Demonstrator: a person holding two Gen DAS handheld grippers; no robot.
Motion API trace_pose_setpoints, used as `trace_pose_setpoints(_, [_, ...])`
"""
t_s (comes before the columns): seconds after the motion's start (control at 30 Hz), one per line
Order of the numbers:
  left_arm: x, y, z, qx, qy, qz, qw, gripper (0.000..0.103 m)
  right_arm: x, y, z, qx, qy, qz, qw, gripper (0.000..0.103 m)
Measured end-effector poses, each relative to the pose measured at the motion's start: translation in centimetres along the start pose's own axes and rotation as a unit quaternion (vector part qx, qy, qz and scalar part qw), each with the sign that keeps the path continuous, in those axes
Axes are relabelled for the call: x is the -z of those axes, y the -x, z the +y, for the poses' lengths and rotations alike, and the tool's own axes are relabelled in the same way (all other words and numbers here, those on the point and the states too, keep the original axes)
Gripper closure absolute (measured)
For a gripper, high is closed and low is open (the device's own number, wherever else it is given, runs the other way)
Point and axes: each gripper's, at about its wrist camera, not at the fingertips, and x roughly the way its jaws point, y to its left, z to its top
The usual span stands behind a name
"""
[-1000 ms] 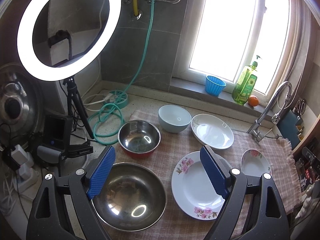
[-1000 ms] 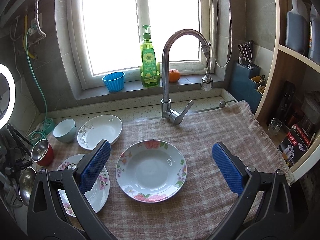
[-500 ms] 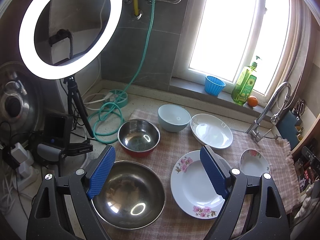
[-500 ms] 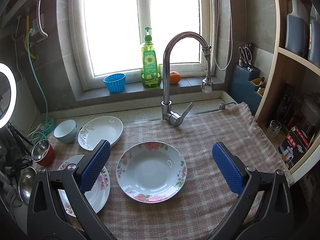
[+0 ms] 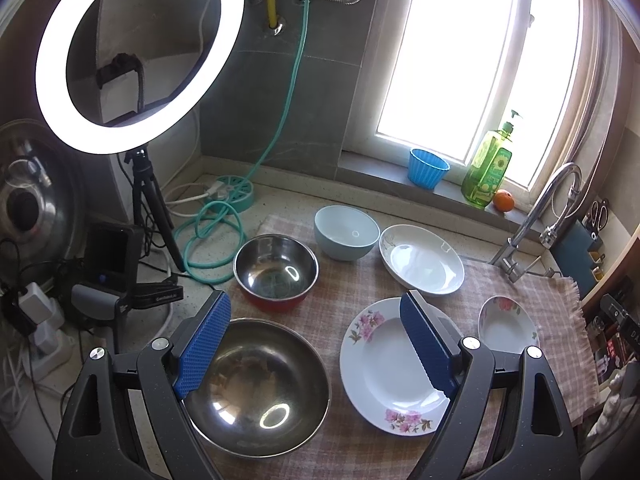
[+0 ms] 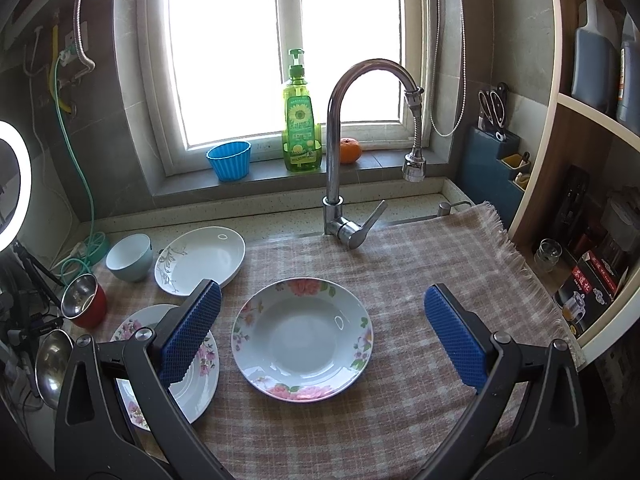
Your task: Organize plates and bowls
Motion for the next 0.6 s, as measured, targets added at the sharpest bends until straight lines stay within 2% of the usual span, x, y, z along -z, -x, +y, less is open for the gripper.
trace_pose_setpoints(0.6, [0.7,-1.5,-0.4,0.015,-0.004,0.025,0.9996,0.016,0.5,-1.2,0.9,-0.002,0.011,0.018,1.0,0.0])
